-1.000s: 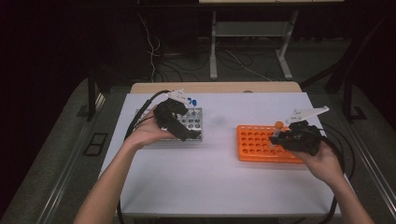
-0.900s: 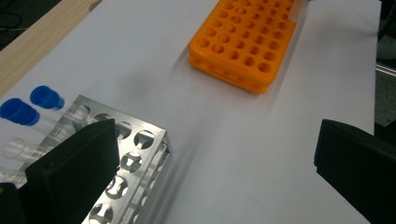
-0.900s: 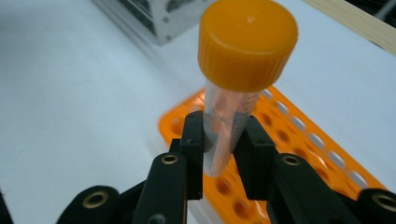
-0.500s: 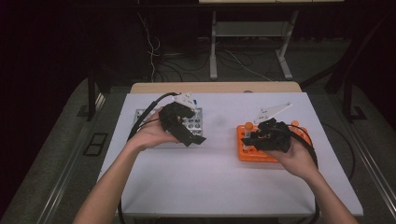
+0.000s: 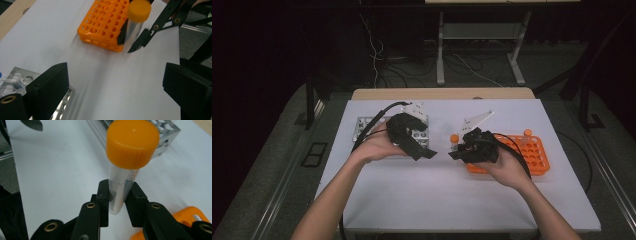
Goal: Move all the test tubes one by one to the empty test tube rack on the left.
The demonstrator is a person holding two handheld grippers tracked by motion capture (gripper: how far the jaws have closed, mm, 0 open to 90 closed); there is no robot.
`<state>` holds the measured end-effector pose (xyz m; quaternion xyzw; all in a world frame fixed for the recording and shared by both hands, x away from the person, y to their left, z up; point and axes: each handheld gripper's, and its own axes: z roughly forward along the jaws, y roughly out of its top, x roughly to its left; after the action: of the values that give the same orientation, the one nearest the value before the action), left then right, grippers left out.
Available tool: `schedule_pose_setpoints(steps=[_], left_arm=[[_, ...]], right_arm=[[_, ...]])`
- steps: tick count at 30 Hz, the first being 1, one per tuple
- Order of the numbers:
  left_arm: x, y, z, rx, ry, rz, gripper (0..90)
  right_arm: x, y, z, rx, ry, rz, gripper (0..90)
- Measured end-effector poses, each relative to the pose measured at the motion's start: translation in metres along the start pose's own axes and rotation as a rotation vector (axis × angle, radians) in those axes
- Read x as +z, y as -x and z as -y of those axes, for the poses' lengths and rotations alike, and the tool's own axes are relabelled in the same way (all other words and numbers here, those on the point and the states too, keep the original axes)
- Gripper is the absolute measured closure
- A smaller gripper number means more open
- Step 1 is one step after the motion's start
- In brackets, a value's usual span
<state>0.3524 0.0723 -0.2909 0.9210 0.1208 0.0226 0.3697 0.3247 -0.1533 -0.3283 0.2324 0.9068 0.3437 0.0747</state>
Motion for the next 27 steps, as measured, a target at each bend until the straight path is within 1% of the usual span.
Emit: schedule_pose_setpoints(steps=[4,8,12,17,19,21,22,23,24,26,27], left_arm=[[0.001,0.001,-0.001,0.006,0.004,0.014,11.4],[0.002,0.003,-0.001,0.023,-0.001,0.017,16.2],[0.0,0.002,-0.001,0.036,0.008,0.018,24.7],[-0.002,0.003,0.0,0.049,0.018,0.034,40.2],[-0.002,0.004,0.001,0.06,0.016,0.04,48.0],[-0.003,0.004,0.002,0.061,0.013,0.044,55.2],[-0.003,0.004,0.003,0.064,0.007,0.049,60.5],[-0.004,0.004,0.005,0.068,0.006,0.041,65.2],[-0.004,0.003,0.006,0.064,0.0,0.047,67.6],[-0.006,0.002,0.009,0.072,-0.018,0.05,68.0],[-0.006,0.002,0.009,0.067,-0.02,0.049,68.1]], right_arm=[[0.009,-0.004,-0.006,-0.018,-0.011,-0.016,73.6],[0.017,-0.008,-0.012,-0.031,-0.014,-0.033,73.6],[0.024,-0.012,-0.019,-0.043,-0.016,-0.049,73.6],[0.033,-0.018,-0.026,-0.063,-0.009,-0.066,73.6],[0.036,-0.02,-0.029,-0.062,-0.002,-0.075,73.6],[0.039,-0.021,-0.032,-0.068,0.001,-0.081,73.6],[0.04,-0.023,-0.033,-0.068,0.002,-0.085,73.6],[0.042,-0.024,-0.034,-0.071,0.001,-0.087,73.5],[0.044,-0.025,-0.035,-0.072,-0.001,-0.094,73.5],[0.047,-0.027,-0.036,-0.077,-0.005,-0.097,73.2],[0.048,-0.027,-0.036,-0.079,-0.009,-0.099,73.0]])
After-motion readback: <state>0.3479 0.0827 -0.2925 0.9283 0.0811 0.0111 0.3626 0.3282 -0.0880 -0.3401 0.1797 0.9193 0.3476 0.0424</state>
